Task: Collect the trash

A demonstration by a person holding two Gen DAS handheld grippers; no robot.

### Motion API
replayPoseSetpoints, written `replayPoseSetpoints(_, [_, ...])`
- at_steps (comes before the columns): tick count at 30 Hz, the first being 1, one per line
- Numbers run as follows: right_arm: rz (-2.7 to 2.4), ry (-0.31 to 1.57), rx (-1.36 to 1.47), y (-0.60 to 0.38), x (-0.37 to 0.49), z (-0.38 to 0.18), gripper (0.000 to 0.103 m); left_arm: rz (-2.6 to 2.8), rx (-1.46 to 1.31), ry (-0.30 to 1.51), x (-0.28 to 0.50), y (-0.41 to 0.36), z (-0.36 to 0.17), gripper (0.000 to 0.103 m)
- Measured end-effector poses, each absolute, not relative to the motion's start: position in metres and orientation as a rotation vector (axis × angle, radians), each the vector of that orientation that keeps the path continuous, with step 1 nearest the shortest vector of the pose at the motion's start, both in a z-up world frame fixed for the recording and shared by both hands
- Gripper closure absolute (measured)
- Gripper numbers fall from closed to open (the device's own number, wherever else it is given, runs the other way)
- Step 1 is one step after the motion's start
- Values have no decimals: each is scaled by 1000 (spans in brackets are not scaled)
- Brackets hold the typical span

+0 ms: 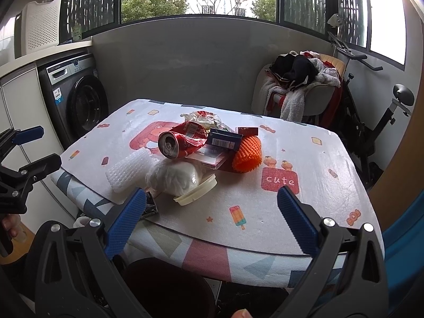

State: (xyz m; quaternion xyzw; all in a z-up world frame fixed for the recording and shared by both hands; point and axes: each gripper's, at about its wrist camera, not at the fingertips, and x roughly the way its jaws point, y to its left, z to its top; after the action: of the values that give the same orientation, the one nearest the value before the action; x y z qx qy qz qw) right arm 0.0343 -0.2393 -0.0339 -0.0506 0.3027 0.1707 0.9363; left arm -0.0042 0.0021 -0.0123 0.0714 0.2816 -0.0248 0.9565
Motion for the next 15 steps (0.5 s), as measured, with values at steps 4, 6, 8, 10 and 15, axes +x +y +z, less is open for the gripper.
replayPoseSetpoints(4, [344, 623, -103, -239, 35, -36, 5, -60, 135, 587, -3, 2, -14, 5])
replayPoseSetpoints(6, [338, 624, -98, -239, 36, -39, 5, -74, 158, 592, -2, 0, -17, 5])
replayPoseSetpoints(8, [334, 619, -86, -240, 36, -41, 5, -78, 181, 595, -1, -2, -20, 5])
replayPoseSetpoints(10, [340, 624, -66, -241, 38, -45, 5, -65, 211, 595, 1, -2, -26, 5])
replayPoseSetpoints(15, [345, 616, -14, -247, 41, -55, 5, -110, 224, 572, 2, 2, -41, 5])
